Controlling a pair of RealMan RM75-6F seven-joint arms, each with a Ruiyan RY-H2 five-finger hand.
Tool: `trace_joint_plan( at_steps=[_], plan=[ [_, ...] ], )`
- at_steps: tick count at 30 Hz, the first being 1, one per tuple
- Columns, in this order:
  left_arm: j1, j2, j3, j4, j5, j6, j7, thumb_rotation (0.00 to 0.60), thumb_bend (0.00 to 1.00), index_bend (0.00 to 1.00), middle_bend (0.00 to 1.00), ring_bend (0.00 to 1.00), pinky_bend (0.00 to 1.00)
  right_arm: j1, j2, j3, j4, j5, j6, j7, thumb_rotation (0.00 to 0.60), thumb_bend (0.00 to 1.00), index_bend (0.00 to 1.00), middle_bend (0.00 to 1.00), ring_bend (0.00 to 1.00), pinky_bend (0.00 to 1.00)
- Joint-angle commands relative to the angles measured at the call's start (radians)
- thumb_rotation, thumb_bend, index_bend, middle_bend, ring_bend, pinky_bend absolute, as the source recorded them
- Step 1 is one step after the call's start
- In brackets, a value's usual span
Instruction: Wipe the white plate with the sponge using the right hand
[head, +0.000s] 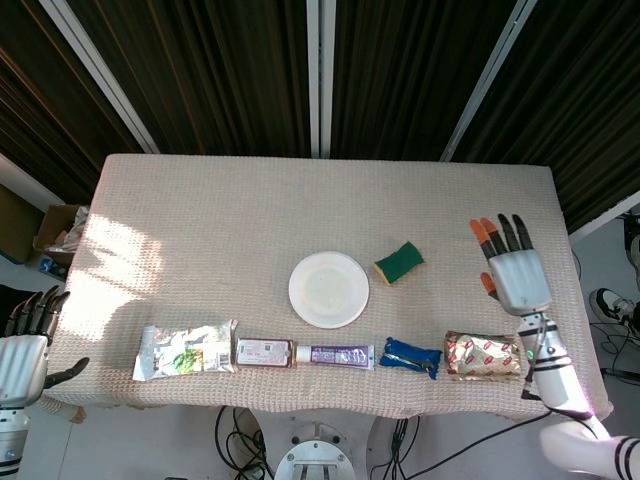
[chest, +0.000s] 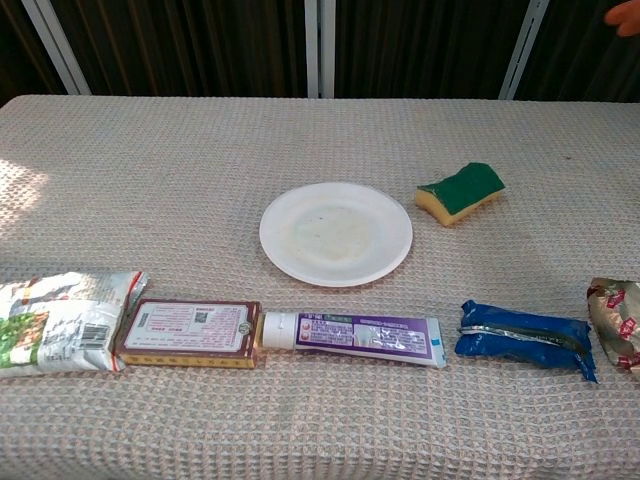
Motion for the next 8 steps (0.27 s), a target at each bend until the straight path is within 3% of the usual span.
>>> trace_joint_plan(
  at_steps=[1, 8],
  plan=[
    [0.002, -0.001, 0.001, -0.006, 0.002, 0.004, 0.007, 0.6, 0.0, 0.08, 0.04, 0.04, 0.1, -0.172, 0.115, -0.084, -0.057, -0.112, 0.153, 0.214, 0.6, 0.23, 0.0, 0.13, 0.0, 0.0],
    [0.002, 0.0, 0.011, -0.034, 0.018, 0.006, 0.041, 0.6, 0.0, 0.08, 0.04, 0.04, 0.1, -0.243, 0.13, -0.13, -0.008, -0.191, 0.177, 0.402, 0.6, 0.26, 0.0, 0.12, 0.0, 0.0]
  ],
)
